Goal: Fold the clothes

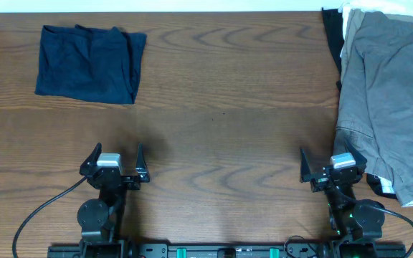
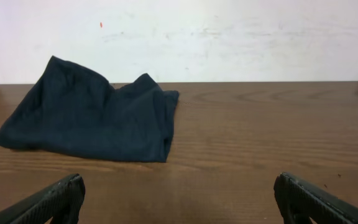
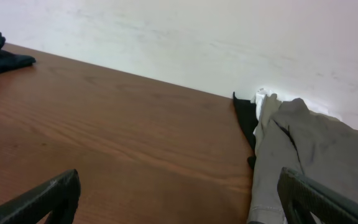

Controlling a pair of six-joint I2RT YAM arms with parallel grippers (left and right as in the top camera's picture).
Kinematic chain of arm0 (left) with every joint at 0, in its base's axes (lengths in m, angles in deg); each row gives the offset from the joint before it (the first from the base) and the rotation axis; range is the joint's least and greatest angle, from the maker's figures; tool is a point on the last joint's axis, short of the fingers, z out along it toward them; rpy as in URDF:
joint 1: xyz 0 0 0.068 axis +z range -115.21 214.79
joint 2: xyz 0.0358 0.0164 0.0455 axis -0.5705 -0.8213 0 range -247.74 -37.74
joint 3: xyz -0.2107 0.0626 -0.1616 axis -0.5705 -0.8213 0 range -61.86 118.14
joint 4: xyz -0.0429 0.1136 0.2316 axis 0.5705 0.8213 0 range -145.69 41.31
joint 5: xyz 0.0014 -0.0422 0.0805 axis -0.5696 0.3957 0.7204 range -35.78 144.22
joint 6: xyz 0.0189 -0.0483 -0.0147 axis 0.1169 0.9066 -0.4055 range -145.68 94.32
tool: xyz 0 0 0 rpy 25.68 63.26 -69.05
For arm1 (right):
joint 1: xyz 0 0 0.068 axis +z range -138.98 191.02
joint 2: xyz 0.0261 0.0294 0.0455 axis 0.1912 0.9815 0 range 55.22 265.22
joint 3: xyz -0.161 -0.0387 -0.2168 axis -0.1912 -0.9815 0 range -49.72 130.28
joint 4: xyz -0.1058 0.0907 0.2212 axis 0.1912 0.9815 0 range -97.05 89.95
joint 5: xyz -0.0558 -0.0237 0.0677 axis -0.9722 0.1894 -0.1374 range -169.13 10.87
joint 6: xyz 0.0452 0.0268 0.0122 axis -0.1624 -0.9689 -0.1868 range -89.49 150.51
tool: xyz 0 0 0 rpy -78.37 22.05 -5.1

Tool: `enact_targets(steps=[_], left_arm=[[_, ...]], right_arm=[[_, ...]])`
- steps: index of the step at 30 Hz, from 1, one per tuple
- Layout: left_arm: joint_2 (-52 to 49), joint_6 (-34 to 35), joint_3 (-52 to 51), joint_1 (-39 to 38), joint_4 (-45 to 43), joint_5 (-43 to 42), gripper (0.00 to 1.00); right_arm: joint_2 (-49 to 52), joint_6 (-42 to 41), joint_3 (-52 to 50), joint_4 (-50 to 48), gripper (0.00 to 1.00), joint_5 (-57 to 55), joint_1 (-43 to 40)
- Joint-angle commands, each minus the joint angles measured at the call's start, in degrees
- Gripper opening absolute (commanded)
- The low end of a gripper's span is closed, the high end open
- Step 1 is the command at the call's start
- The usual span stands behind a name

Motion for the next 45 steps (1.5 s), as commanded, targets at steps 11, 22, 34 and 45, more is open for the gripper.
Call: enact_targets(steps=[11, 22, 34, 45], left_arm=[[0.4, 0.3, -0.8, -0.2, 2.1, -0.9, 0.98], [0.4, 0.3, -0.8, -0.2, 2.1, -0.9, 0.98], [0.4, 0.6, -0.7, -0.2, 1.5, -0.9, 0.98], [-12.0, 1.6, 12.2, -0.2, 4.4, -1.3, 0.98]], right_arm=[[-0.2, -0.9, -0.1, 0.2, 0.99, 0.4, -0.3], [-0.2, -0.5, -0.1, 0.0, 0.99, -1.5, -0.3], [-0.2, -2.2, 0.1, -2.3, 0.99, -1.3, -0.4], [13.6, -4.5, 14.6, -2.0, 0.99, -3.5, -0.4]])
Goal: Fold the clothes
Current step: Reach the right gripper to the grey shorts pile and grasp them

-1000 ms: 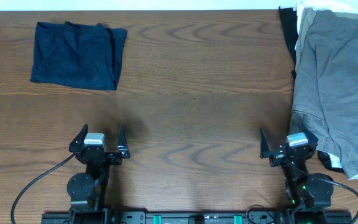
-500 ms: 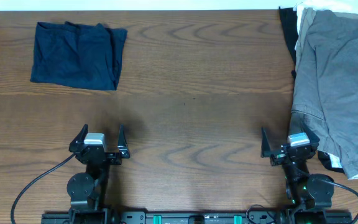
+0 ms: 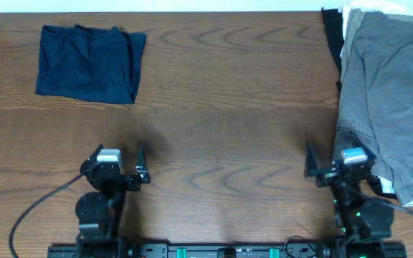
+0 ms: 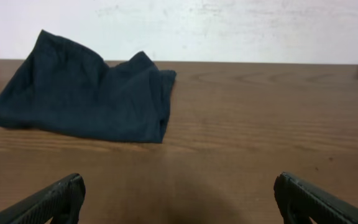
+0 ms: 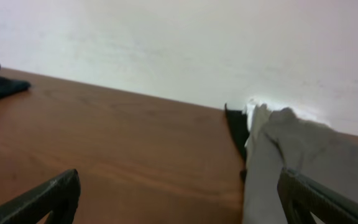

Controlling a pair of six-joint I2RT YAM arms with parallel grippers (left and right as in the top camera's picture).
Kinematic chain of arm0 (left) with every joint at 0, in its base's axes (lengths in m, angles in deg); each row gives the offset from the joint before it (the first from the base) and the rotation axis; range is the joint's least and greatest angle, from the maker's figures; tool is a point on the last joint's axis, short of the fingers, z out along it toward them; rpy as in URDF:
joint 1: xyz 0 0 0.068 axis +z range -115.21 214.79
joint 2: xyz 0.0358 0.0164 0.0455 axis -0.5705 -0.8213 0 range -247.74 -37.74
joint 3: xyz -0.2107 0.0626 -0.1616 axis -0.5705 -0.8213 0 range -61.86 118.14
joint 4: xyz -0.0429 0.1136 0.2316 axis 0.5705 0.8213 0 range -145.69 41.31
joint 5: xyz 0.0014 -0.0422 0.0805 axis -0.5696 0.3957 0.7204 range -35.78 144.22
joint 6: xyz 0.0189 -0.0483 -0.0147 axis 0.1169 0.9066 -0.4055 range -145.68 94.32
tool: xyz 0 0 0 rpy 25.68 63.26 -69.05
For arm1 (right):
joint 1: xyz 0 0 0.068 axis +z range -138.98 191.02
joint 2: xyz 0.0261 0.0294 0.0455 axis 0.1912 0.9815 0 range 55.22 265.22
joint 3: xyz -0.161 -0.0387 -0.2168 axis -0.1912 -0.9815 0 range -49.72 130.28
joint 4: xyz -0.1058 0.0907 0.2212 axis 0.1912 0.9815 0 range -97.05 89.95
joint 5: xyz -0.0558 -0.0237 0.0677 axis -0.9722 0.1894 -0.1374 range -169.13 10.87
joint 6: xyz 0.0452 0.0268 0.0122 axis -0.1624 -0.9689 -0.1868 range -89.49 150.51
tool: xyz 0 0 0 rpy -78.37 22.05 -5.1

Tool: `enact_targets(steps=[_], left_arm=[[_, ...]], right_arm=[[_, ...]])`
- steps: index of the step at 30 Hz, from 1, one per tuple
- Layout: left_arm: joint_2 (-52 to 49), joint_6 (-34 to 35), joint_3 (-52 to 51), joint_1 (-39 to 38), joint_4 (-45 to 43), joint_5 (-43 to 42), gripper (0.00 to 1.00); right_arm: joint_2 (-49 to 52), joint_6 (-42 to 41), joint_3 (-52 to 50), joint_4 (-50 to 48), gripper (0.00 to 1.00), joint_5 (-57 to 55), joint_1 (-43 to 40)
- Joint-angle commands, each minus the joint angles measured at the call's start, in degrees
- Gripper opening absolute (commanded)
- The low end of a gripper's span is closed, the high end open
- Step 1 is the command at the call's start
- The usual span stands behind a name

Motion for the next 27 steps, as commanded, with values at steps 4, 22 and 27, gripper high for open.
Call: enact_targets(steps=[4, 22, 27], left_arm=[[-14.5, 0.5, 15.5, -0.2, 4.9, -1.0, 0.98], [-56.1, 0.5, 54.5, -0.2, 36.0, -9.2, 0.98], [-65.5, 0.5, 58.2, -0.2, 34.5, -18.6, 0.98]], right_arm=[[18.1, -1.4, 17.0, 2.7, 0.99, -1.3, -0.4], [70.9, -0.9, 63.5, 29.0, 0.99, -1.3, -0.5], [73.8, 0.8, 63.8, 27.3, 0.99, -0.9, -0.7]])
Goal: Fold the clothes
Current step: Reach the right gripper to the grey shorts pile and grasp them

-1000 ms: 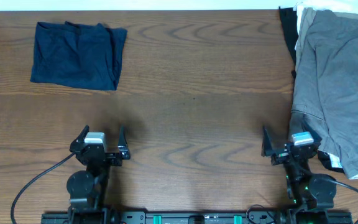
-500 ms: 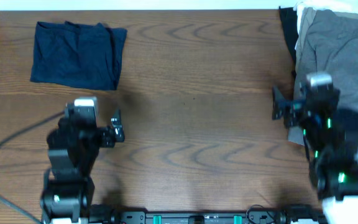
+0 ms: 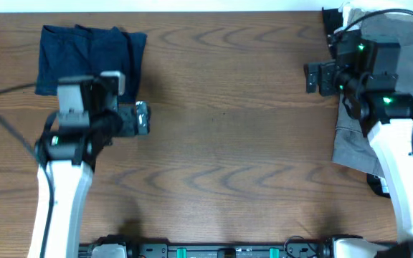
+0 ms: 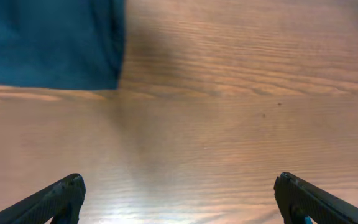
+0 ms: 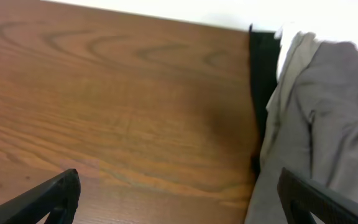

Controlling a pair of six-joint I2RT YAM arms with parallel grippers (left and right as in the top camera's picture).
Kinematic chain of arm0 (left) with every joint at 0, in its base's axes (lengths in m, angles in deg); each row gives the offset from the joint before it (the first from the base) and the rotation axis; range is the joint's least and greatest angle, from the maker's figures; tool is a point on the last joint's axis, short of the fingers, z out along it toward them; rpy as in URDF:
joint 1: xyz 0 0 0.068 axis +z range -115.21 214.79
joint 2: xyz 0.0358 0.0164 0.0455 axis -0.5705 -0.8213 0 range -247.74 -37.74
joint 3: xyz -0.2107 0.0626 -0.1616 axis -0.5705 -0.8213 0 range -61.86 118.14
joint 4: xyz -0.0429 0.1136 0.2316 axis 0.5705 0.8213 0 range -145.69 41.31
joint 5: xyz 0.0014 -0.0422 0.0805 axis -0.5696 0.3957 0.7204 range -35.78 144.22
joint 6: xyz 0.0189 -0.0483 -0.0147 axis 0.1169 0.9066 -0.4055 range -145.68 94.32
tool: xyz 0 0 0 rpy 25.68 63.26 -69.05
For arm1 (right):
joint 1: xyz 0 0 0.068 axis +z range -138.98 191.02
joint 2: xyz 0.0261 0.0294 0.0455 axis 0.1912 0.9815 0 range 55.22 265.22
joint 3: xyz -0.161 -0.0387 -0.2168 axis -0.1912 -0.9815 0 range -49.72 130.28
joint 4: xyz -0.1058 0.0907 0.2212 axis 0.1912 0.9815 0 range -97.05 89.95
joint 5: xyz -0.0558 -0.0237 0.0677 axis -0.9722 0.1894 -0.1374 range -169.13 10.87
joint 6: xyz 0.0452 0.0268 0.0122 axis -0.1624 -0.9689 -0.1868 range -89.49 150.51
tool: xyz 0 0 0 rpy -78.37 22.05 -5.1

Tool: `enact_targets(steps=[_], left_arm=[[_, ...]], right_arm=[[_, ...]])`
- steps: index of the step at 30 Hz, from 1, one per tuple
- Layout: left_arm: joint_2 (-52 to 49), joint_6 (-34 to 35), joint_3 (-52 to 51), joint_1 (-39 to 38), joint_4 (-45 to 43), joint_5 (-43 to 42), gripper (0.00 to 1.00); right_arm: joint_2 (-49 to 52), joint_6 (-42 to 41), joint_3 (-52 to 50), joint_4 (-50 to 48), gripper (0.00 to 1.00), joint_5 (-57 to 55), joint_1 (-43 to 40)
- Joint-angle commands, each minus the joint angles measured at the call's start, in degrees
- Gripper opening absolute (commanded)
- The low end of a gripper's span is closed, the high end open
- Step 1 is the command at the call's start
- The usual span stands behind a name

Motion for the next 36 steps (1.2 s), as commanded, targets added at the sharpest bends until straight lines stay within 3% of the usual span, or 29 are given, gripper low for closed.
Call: enact_targets(steps=[1, 8, 15, 21, 36], left_arm=[[-4.9, 0.3, 2.0, -0.2, -3.3, -9.1, 0.98], [-12.1, 0.0, 1.9, -0.9, -12.2, -20.8, 0.98], [-15.8, -0.6, 1.9, -8.8, -11.9, -7.1, 0.98], [-16.5, 1.4, 1.9, -16.5, -11.9, 5.4, 0.98], [-16.5, 1.6, 1.9, -19.6, -12.0, 6.3, 0.99]], right_arm=[[0.6, 2.6, 1.5, -0.9, 0.99, 0.0, -1.0], [2.6, 3.4, 1.5, -2.7, 0.95, -5.4, -8.5], [9.4, 4.0, 1.5, -3.6, 0.88, -5.3, -16.7], [16.8, 4.8, 1.5, -3.7, 0.71, -5.4, -19.8], [27.2, 4.8, 1.5, -4.7, 0.64, -4.9, -23.1]])
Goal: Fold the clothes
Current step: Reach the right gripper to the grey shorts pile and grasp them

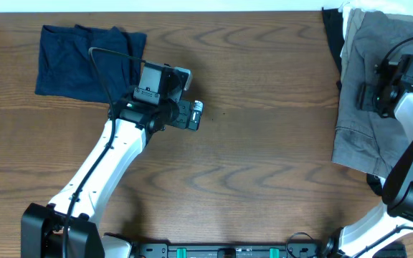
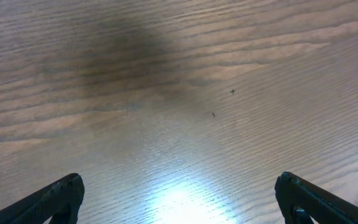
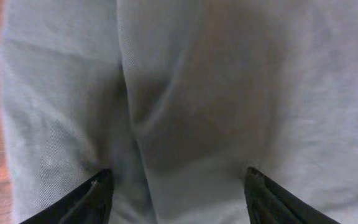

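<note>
A crumpled grey garment [image 1: 389,79] lies on the pile at the table's right edge and fills the right wrist view [image 3: 185,93]. My right gripper [image 1: 369,95] is open just over it, near its left part, with both fingertips [image 3: 95,196] low against the cloth. A folded navy garment [image 1: 84,61] rests at the far left. My left gripper [image 1: 191,115] hangs open over bare wood to the right of the navy garment, and its wrist view [image 2: 179,202] holds nothing but table.
A black cloth [image 1: 330,36] and a white cloth [image 1: 351,16] poke out from under the grey garment at the back right. The brown wooden table [image 1: 264,165] runs between the two garments. The left arm's cable loops over the navy garment.
My left gripper has moved right, from the navy garment's lower right corner to bare wood. My right gripper has moved right, from wood beside the pile to low over the grey garment.
Both arms first sat folded at the front edge with grippers open, and still did a moment later. Then both were stretched out, left by the navy garment, right beside the pile. Now the left is over bare table and the right is down on the grey garment.
</note>
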Controlling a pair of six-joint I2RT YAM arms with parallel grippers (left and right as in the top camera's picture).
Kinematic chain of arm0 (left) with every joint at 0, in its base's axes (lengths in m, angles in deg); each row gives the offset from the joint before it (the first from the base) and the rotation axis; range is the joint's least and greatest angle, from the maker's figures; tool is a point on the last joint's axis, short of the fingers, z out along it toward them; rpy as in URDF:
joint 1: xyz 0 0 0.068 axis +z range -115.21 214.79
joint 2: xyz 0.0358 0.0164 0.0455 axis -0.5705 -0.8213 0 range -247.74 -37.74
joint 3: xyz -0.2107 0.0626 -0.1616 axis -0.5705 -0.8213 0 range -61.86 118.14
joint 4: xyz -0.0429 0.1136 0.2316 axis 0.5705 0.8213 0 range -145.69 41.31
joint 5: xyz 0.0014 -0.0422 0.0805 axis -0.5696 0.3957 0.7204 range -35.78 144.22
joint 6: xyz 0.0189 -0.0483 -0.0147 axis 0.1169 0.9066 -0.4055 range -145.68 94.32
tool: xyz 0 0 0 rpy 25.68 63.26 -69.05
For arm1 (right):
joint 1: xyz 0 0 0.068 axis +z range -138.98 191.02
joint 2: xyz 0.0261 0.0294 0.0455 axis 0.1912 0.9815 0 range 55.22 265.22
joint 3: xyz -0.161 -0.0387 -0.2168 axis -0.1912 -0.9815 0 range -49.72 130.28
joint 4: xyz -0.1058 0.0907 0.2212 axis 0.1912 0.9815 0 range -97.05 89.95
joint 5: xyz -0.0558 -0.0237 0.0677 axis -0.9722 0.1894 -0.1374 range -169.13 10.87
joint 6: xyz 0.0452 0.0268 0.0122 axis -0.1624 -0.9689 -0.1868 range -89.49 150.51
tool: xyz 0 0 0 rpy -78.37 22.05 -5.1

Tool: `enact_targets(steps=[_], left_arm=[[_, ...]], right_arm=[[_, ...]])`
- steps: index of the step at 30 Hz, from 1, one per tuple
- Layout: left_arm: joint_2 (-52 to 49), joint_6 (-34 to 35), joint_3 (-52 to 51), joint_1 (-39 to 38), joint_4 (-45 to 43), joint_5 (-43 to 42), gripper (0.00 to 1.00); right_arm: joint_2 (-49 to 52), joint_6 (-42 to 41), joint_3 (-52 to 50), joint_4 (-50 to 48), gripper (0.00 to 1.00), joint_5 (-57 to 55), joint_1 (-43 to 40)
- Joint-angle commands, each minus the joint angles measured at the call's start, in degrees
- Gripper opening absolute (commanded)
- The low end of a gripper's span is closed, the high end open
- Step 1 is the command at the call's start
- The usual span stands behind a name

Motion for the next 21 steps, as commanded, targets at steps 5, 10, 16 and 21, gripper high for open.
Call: enact_targets(steps=[5, 10, 16, 21], left_arm=[[0.0, 0.3, 1.2, -0.2, -0.1, 0.9, 0.99], [0.0, 0.3, 1.2, -0.2, -0.1, 0.9, 0.99], [0.0, 0.3, 1.2, -0.2, -0.2, 0.9, 0.99], [0.0, 0.3, 1.2, -0.2, -0.3, 0.9, 0.99]], right_arm=[[1.2, 0.5, 1.1, -1.4, 0.51, -1.1, -1.6], [1.2, 0.6, 1.1, -1.6, 0.28, -1.0, -4.0], [1.2, 0.6, 1.1, -2.0, 0.04, -0.1, -5.9], [1.2, 0.5, 1.1, -2.2, 0.01, 3.0, -5.5]])
